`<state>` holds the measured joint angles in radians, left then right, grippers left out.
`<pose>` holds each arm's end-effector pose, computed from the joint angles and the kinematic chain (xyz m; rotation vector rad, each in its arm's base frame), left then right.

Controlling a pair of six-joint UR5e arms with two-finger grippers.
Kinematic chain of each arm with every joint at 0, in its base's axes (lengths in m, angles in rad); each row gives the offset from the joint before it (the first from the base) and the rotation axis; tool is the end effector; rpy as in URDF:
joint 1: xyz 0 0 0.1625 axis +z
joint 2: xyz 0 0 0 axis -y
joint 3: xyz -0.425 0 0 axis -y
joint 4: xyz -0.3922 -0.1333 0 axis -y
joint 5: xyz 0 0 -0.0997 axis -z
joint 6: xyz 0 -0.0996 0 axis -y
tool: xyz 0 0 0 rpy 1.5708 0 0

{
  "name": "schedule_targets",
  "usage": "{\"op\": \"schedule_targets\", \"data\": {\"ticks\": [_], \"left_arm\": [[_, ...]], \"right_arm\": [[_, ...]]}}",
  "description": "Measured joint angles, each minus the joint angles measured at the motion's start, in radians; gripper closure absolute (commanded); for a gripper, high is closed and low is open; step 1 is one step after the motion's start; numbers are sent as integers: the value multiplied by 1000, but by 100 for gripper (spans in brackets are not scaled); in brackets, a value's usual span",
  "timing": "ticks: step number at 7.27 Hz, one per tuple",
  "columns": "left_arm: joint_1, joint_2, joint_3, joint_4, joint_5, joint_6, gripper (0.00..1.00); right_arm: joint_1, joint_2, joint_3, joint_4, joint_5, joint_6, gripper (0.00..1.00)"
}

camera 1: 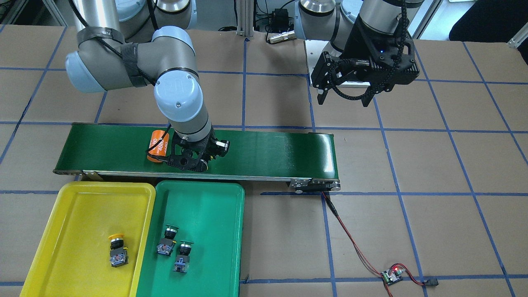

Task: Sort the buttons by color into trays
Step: 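Carry the yellow button into the yellow tray and release it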

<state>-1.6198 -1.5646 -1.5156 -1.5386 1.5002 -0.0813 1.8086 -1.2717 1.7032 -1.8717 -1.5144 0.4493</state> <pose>-0.1645 -0.4899 0.5220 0.0444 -3.0618 0.1361 0.2687 -0.5187 0.2930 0.3355 3.1066 0.2221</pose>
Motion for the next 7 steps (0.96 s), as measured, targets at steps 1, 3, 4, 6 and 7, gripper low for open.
{"op": "schedule_targets", "data": {"ticks": [1, 3, 4, 6, 7], "left_arm": [[0, 0, 0, 0, 0, 0, 0], [0, 0, 0, 0, -1, 0, 0], [0, -1, 0, 0, 0, 0, 0], [0, -2, 0, 0, -1, 0, 0], [0, -2, 0, 0, -1, 0, 0]], "right_arm": [[-23, -4, -45, 18, -44, -14, 100], [-146, 5, -92, 2, -82, -94, 100], [-217, 23, -103, -35, -87, -159, 100], [-315, 87, -125, -126, -89, -285, 99], [-349, 127, -132, -185, -90, -336, 86]]}}
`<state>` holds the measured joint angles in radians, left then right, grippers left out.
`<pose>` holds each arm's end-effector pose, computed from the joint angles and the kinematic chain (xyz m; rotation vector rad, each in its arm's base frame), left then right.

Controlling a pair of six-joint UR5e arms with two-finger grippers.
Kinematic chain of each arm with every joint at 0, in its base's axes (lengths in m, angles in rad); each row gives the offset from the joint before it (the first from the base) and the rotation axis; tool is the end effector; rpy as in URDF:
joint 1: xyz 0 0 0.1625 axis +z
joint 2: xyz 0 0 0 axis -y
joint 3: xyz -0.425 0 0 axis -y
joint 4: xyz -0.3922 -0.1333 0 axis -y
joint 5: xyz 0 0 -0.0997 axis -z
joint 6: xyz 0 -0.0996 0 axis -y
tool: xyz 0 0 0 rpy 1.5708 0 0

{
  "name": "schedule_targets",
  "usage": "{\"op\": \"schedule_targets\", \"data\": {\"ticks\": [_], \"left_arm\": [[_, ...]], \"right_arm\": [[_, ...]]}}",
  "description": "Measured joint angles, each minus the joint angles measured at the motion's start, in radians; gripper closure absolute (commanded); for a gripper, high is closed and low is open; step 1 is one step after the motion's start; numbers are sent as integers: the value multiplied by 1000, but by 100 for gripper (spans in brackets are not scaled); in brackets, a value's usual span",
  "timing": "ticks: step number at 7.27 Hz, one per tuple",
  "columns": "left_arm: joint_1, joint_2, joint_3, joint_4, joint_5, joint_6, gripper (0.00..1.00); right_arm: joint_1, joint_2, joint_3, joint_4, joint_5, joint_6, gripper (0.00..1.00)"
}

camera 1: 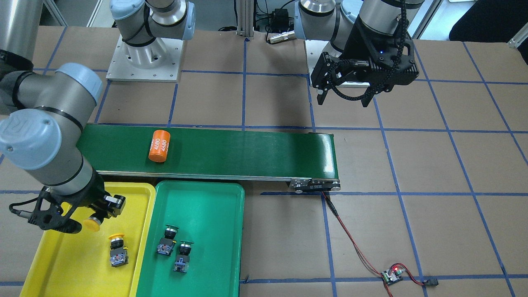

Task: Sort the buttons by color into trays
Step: 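Carry the yellow button into the yellow tray and release it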

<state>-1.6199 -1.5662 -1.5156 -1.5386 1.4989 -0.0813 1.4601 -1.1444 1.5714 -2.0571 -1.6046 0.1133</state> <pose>-0.1647 -0.4905 0.5212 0.0442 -3.0607 0.1334 0.0586 -0.6486 0.2936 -0.3487 -3.0869 0.0922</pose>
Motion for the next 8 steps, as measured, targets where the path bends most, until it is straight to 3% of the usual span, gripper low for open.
{"op": "schedule_targets", "data": {"ticks": [1, 2, 3, 4, 6, 8], "left_arm": [[0, 0, 0, 0, 0, 0, 0], [0, 0, 0, 0, 0, 0, 0], [0, 0, 0, 1, 0, 0, 0], [0, 0, 0, 1, 0, 0, 0], [0, 0, 0, 2, 0, 0, 0], [0, 0, 0, 2, -1, 0, 0]], "right_arm": [[-22, 39, -3, -67, -1, -47, 44], [-33, 73, -4, -125, -2, -73, 32], [-39, 98, -4, -163, -3, -84, 9], [-43, 111, -2, -177, -4, -88, 0], [-47, 105, 2, -169, -4, -90, 0], [-45, 5, 5, -55, 2, -86, 0]]}}
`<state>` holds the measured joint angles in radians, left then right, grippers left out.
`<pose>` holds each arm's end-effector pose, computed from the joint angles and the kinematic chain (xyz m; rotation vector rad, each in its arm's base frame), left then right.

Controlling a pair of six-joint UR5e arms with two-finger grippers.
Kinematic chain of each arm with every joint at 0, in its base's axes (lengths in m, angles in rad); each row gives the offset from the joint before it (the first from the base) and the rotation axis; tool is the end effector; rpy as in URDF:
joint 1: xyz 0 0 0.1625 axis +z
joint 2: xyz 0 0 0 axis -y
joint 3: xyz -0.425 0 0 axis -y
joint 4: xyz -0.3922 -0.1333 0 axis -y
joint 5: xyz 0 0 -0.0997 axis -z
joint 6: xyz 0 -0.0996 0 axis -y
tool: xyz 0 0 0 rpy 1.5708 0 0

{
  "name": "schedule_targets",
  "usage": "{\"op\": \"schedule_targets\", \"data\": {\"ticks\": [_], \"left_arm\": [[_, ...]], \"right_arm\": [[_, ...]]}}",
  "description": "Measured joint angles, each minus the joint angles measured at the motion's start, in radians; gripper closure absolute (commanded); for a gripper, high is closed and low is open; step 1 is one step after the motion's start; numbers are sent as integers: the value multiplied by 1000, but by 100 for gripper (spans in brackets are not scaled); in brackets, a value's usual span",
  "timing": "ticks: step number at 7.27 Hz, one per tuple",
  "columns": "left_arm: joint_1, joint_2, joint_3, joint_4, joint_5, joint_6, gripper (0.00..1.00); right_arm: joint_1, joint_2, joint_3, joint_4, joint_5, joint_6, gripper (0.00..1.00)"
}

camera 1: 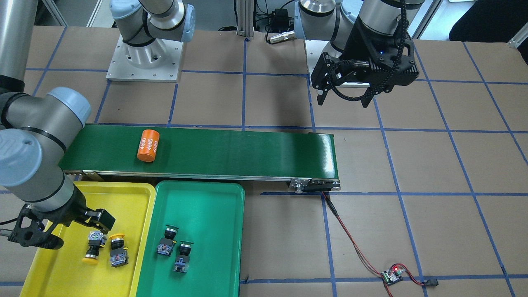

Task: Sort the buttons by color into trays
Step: 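Carry the yellow button into the yellow tray and release it, then raise the open right gripper out of the yellow tray toward the conveyor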

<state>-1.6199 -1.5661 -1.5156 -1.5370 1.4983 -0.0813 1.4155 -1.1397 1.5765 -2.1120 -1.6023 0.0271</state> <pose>-0.1648 -0.4906 0.5214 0.0441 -3.0599 0.1359 0.0292 -0.6549 0.2941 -0.2848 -3.0863 0.1585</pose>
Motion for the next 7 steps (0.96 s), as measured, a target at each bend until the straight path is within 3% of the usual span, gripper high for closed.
{"op": "schedule_targets", "data": {"ticks": [3, 7], "left_arm": [[0, 0, 0, 1, -1, 0, 0], [1, 9, 2, 2, -1, 0, 0]], "right_arm": [[16, -290, 10, 403, 13, 32, 0], [145, -505, 58, 545, 13, 114, 0]]}}
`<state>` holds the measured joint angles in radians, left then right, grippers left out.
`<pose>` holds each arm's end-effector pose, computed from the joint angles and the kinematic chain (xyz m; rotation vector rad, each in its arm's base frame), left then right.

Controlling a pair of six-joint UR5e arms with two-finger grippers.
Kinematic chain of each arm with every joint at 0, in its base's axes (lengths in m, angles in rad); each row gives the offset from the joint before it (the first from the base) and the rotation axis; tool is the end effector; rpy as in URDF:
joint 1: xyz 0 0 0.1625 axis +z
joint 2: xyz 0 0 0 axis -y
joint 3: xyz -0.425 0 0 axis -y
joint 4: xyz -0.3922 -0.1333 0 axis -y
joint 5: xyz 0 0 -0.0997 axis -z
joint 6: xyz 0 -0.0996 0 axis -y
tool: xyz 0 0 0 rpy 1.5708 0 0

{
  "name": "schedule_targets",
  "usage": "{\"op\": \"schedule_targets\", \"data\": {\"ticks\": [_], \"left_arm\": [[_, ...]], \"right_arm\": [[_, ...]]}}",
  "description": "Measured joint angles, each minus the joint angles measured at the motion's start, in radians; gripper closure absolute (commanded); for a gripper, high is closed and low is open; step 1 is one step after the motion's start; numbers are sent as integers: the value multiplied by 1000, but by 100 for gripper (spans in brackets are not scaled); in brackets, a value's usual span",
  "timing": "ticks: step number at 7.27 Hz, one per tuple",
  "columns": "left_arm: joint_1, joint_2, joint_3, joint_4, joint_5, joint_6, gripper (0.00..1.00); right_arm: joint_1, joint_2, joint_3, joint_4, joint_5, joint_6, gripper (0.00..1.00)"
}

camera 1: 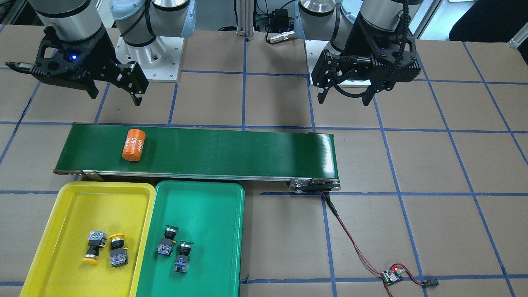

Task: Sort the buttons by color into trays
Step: 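Raise the open right gripper out of the yellow tray toward the conveyor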

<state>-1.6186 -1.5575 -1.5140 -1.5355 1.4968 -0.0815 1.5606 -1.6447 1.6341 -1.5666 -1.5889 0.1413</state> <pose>-0.1642 -0.4879 0.5266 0.0455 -3.0569 0.1536 0.1268 -0.4624 0.4916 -0.2365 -3.1150 0.0118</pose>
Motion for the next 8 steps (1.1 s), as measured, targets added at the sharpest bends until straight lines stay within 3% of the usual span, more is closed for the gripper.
{"op": "schedule_targets", "data": {"ticks": [2, 8], "left_arm": [[0, -1, 0, 0, 0, 0, 0], [5, -16, 86, -99, 53, -3, 0]], "right_arm": [[7, -43, 5, 67, -1, -20, 0], [7, -55, 10, 77, 1, -23, 0]]}}
